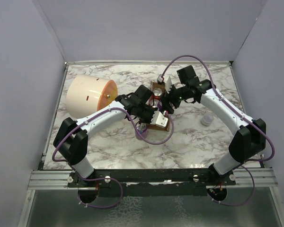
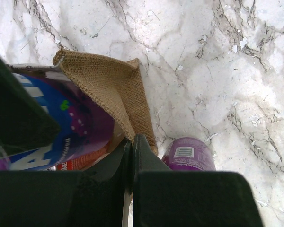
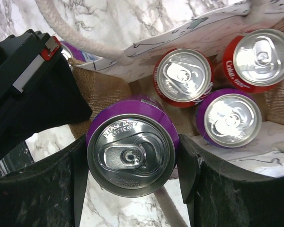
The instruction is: Place the beverage into the canvas bag
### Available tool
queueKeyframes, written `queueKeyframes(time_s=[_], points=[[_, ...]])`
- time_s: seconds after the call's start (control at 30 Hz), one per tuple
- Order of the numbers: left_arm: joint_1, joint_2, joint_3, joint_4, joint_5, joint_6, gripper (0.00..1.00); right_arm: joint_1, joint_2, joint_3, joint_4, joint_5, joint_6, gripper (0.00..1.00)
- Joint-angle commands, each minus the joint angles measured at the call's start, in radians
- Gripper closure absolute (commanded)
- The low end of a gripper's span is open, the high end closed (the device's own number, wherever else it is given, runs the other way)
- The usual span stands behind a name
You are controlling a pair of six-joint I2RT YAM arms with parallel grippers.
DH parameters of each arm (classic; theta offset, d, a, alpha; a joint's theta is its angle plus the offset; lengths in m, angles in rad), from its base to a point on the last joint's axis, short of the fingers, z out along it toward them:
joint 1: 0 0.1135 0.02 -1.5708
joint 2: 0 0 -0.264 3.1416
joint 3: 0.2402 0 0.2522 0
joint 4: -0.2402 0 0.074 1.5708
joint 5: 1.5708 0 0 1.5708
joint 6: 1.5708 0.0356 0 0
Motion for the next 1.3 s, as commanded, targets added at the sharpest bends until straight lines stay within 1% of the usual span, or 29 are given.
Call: queueKeyframes(time_s=[0.0,0.2,0.37,0.5,0.7,0.97,1.27], points=[[-0.011,-0.032,-0.002,-0.061,0.104,0.019,1.00,0.027,-0.026,-0.013,0.068,0.008,0.021,0.99],[-0.012,-0.029,-0.004,-0.053,0.115,0.018,1.00,0.060,0.000,-0.031,0.106,0.015,0.082,0.99],[-0.011,-0.029,-0.008,-0.060,0.132,0.038,1.00,0.084,0.029,-0.043,0.139,0.056,0.141,0.99],[-0.011,-0.029,-0.017,-0.054,0.157,0.047,1.00,0.103,0.036,-0.082,0.179,0.099,0.175,0.99],[-0.012,-0.026,-0.011,-0.055,0.163,0.052,1.00,0.122,0.045,-0.122,0.218,0.122,0.237,0.99],[-0.011,-0.024,0.012,-0.037,0.180,0.000,1.00,0.139,0.062,-0.185,0.290,0.154,0.305,0.99],[-0.011,-0.025,0.034,0.002,0.158,-0.064,1.00,0.184,0.077,-0.232,0.329,0.221,0.326,0.99]])
